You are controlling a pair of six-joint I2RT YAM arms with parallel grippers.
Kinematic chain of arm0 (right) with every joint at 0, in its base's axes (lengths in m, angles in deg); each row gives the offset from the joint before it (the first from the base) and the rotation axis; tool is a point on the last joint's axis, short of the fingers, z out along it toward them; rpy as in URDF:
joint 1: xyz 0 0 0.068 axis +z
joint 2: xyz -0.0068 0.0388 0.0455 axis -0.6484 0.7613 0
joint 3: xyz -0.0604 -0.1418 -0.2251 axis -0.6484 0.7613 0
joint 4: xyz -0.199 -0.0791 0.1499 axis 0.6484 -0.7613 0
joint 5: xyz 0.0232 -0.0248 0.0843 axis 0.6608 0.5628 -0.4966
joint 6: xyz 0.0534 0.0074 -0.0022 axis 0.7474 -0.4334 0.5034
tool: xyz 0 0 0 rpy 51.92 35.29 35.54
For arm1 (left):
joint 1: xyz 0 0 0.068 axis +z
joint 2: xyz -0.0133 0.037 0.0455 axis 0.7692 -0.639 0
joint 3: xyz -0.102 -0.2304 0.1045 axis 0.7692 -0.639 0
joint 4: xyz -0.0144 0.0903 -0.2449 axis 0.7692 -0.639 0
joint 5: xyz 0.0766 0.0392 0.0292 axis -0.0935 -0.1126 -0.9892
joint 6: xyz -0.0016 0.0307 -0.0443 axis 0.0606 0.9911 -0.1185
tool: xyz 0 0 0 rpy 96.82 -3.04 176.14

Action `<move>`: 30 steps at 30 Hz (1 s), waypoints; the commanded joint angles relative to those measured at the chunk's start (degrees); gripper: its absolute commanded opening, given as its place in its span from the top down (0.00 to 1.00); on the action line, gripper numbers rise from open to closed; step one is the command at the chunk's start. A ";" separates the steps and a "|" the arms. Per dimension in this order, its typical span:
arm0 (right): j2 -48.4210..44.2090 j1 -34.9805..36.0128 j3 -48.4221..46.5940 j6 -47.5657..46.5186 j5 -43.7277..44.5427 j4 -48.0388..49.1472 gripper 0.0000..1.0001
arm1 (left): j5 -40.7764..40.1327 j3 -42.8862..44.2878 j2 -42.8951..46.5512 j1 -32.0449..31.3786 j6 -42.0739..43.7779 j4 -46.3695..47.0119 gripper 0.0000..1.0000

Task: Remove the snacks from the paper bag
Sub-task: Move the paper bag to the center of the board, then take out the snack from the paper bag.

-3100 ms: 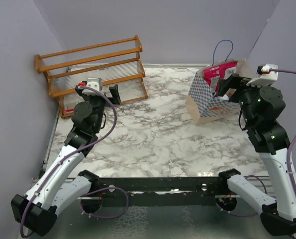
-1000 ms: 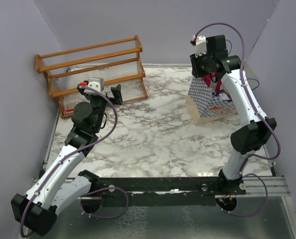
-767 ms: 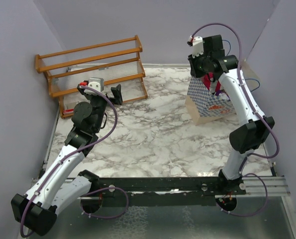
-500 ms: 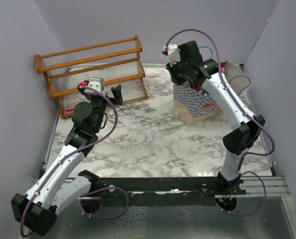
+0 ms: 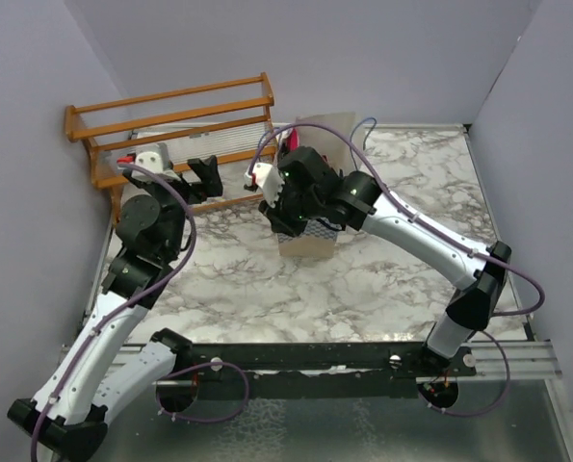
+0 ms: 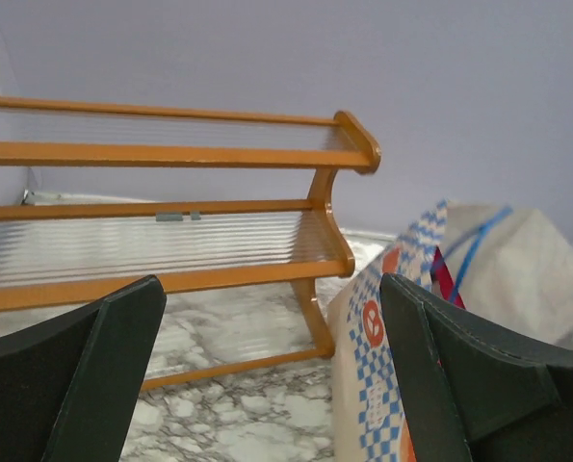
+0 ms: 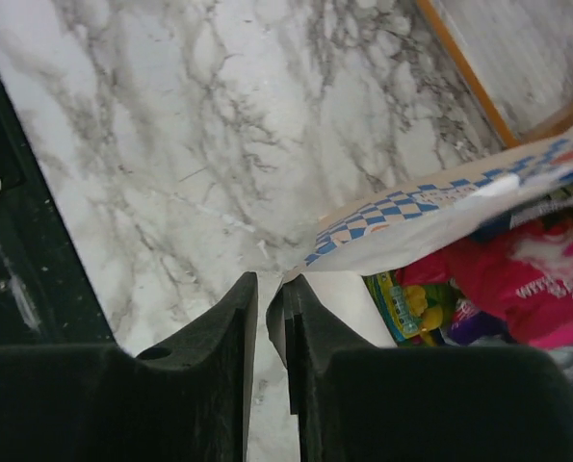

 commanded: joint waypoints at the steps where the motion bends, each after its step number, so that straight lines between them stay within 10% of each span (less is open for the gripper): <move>1: -5.64 3.29 5.38 3.35 -9.75 2.77 0.82 | -5.65 8.07 1.85 -0.10 -12.90 -13.59 0.02; 9: -12.66 3.34 9.99 9.82 -5.15 13.84 0.48 | -3.13 12.80 2.14 -0.08 -23.24 -20.43 0.01; 20: -31.51 3.30 19.38 14.06 26.16 20.25 0.02 | 18.71 30.11 -18.42 -0.04 -17.83 -27.31 0.03; 30: -35.53 3.34 23.39 21.63 26.37 25.55 0.01 | 34.30 35.31 -31.70 3.84 -21.70 -24.96 0.25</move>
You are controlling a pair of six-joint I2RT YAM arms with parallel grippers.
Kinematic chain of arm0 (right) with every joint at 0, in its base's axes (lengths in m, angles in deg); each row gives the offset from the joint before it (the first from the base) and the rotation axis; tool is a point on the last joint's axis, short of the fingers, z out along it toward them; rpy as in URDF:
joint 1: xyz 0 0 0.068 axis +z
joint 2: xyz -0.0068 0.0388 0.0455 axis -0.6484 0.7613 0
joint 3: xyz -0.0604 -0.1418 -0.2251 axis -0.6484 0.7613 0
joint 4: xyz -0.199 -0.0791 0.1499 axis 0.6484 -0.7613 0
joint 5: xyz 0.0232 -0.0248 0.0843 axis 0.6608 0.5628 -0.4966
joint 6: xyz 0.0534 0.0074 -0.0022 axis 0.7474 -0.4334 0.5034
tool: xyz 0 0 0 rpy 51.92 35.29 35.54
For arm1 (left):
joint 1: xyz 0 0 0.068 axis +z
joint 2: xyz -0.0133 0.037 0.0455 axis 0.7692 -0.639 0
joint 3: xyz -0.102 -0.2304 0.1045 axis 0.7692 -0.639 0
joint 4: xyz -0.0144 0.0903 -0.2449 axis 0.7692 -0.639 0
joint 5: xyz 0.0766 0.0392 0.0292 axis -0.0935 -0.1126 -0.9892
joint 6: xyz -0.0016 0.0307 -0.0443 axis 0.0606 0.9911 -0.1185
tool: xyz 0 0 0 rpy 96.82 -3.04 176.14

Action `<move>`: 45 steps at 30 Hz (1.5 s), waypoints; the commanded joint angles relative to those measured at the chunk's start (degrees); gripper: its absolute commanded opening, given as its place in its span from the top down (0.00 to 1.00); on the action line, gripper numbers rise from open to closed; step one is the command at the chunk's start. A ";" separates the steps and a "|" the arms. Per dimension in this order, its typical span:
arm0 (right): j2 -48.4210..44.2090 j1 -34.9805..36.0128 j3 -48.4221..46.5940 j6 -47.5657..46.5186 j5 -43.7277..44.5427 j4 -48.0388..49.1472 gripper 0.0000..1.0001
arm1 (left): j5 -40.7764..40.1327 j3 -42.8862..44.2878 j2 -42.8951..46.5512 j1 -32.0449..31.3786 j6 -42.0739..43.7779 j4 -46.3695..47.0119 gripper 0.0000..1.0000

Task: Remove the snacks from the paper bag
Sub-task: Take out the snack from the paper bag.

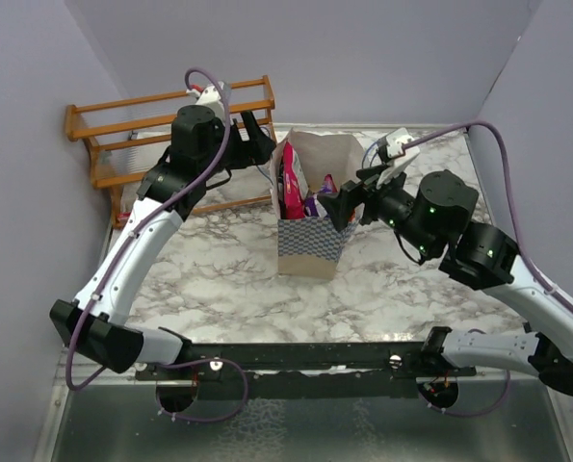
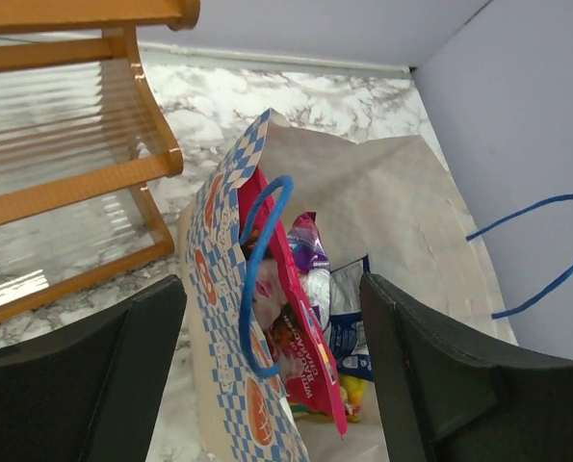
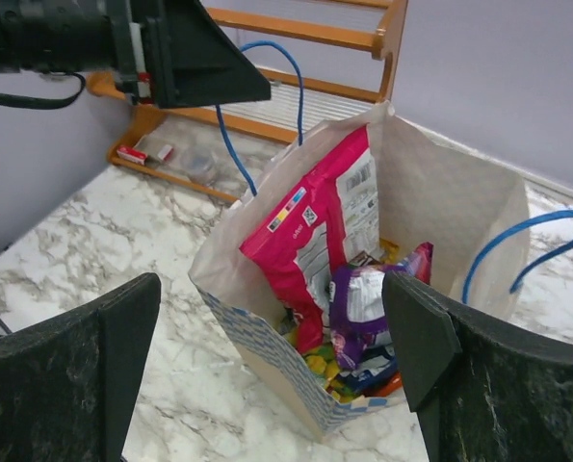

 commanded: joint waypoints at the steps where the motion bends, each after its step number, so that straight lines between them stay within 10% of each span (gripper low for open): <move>1: 3.51 0.27 -0.37 5.32 -0.46 3.07 0.01 | 11.61 -0.65 -1.08 3.19 -2.96 4.45 0.29; 10: 20.54 0.29 -16.05 10.72 6.91 -11.30 0.01 | 24.37 -11.00 -0.76 10.62 -7.95 18.59 0.74; 15: 29.72 0.29 -25.19 13.01 12.23 -18.22 0.19 | 30.24 -12.14 -1.63 11.83 -7.99 22.83 0.95; 45: 52.11 0.28 -40.21 11.61 23.65 -27.14 0.61 | 41.45 -23.56 2.52 14.66 -7.93 36.79 1.00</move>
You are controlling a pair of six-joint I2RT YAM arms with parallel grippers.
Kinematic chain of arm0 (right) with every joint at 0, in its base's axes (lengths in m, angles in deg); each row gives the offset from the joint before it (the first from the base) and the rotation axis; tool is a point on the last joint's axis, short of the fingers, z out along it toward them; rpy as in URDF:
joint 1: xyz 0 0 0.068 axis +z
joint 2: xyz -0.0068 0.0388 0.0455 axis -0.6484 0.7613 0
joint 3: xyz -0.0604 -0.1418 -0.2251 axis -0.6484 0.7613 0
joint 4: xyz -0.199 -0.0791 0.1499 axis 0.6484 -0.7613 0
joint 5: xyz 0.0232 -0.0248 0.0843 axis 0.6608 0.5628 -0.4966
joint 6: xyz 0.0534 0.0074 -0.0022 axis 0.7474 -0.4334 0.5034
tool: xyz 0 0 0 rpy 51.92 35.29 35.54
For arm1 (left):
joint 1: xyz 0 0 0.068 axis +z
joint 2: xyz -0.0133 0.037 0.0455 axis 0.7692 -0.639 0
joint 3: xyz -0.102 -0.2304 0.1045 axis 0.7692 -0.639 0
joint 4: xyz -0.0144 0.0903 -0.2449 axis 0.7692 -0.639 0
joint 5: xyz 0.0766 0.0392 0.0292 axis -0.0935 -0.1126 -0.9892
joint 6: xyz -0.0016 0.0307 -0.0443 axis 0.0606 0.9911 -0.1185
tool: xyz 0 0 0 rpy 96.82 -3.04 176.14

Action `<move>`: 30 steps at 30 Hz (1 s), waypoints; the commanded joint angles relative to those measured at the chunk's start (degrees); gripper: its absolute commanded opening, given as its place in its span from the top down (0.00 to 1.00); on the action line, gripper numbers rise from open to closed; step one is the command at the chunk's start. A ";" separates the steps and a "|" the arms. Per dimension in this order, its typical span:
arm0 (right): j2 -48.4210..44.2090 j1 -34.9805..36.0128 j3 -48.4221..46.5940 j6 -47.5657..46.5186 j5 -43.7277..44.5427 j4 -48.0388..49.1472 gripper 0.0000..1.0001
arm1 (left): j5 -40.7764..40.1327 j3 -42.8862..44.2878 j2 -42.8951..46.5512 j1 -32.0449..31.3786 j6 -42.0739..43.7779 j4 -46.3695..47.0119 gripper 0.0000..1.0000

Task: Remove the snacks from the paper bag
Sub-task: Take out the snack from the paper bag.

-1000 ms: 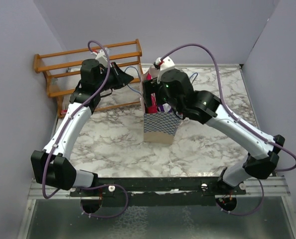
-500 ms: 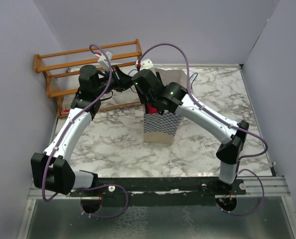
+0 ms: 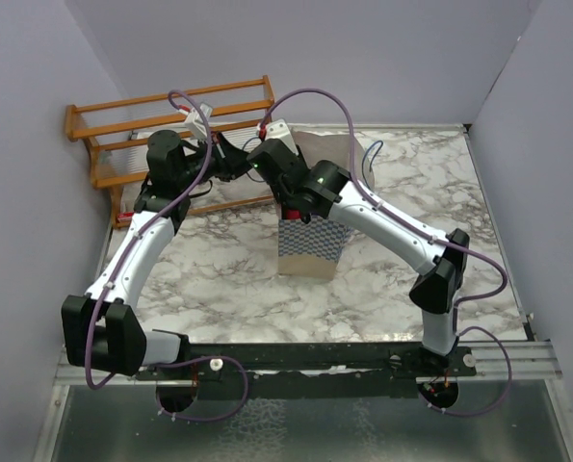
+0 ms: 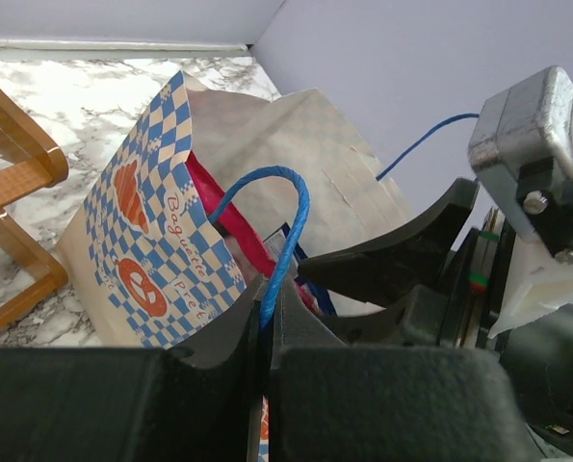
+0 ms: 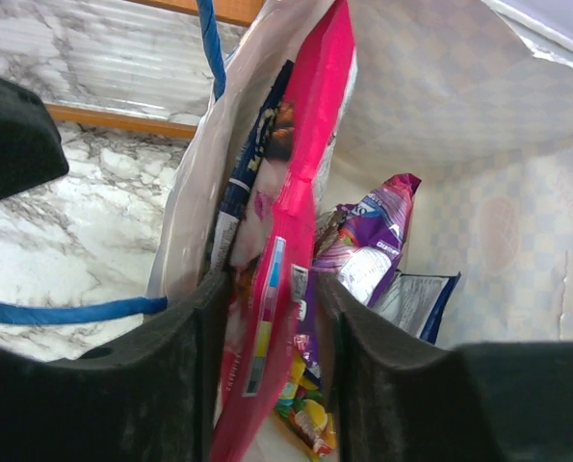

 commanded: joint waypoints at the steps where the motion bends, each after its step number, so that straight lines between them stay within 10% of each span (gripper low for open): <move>1: 2.29 0.25 -2.98 0.87 3.03 -1.71 0.65 | 2.51 -0.81 1.93 0.18 1.20 1.82 1.00; 5: 2.65 0.27 -4.62 1.13 4.25 -2.30 0.67 | 1.99 -1.52 2.55 0.18 2.49 0.56 1.00; 10: 2.10 0.29 -7.71 0.16 4.44 -2.80 0.98 | 2.25 -1.16 3.06 0.18 3.30 0.24 1.00; 30: -19.94 0.26 -8.09 -20.13 4.97 21.21 0.99 | 2.97 -2.20 3.13 0.18 3.85 2.30 1.00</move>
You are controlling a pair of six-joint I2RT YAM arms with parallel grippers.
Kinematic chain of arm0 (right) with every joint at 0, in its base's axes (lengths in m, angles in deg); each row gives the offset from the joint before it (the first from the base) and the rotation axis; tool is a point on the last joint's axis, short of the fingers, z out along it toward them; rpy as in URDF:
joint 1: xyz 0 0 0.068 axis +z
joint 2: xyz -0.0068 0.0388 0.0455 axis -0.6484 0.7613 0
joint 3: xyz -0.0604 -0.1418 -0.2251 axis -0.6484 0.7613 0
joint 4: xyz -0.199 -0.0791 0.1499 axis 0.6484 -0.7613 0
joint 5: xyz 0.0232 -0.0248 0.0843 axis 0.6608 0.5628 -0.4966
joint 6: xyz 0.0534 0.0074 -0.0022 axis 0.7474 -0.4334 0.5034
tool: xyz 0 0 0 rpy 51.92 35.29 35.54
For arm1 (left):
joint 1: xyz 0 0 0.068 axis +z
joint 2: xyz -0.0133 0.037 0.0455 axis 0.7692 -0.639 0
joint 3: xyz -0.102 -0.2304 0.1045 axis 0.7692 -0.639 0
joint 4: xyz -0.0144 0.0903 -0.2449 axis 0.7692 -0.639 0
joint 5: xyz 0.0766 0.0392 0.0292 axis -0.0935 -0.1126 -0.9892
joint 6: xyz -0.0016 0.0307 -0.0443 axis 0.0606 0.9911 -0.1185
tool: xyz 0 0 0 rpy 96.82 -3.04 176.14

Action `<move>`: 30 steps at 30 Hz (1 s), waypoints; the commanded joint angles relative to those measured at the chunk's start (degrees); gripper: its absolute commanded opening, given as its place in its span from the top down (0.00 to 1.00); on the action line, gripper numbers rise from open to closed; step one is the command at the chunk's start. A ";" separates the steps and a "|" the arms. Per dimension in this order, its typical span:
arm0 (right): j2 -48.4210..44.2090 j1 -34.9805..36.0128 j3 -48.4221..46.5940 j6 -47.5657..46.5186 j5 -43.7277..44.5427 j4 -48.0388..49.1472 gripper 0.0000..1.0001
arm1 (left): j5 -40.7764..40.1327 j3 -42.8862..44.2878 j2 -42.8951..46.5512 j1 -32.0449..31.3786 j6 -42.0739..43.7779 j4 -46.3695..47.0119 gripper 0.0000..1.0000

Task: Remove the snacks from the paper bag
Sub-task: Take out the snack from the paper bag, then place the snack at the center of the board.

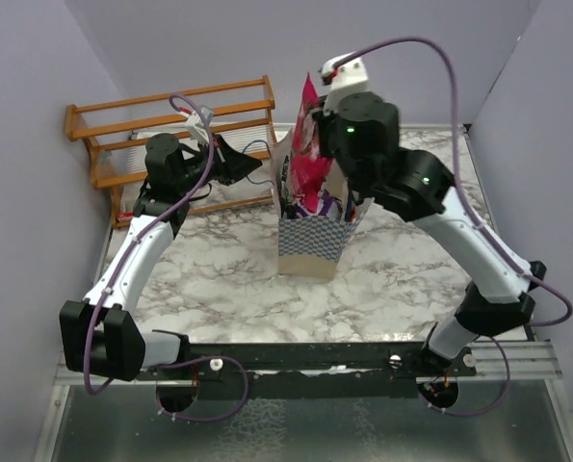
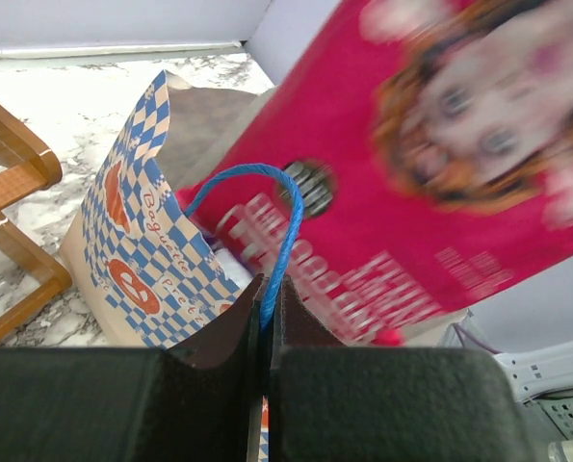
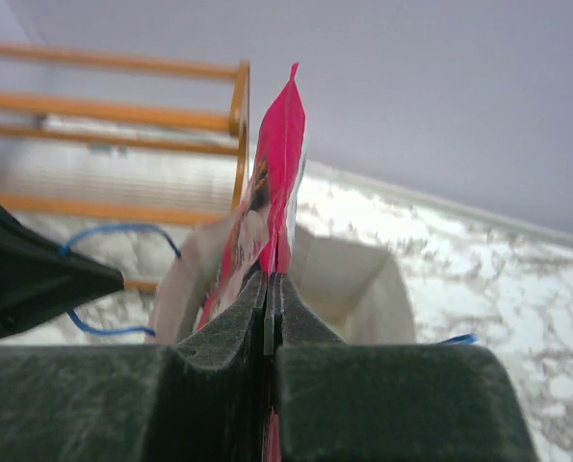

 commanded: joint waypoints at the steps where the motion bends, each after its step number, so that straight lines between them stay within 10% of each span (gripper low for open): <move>1: -7.96 0.24 -1.19 -9.65 2.22 16.26 0.99 | 1.31 -0.49 1.51 0.13 1.16 1.77 1.00; 13: -25.25 0.28 7.99 -33.44 19.80 34.56 0.99 | 2.20 -0.07 0.65 0.19 2.16 1.39 1.00; 21: -40.33 0.26 42.32 -54.54 30.67 59.63 0.99 | 2.22 0.19 0.28 0.31 2.34 0.81 1.00; 30: -39.02 -3.26 53.81 -28.91 21.83 49.12 0.99 | 0.76 0.97 0.43 0.40 2.48 -0.59 1.00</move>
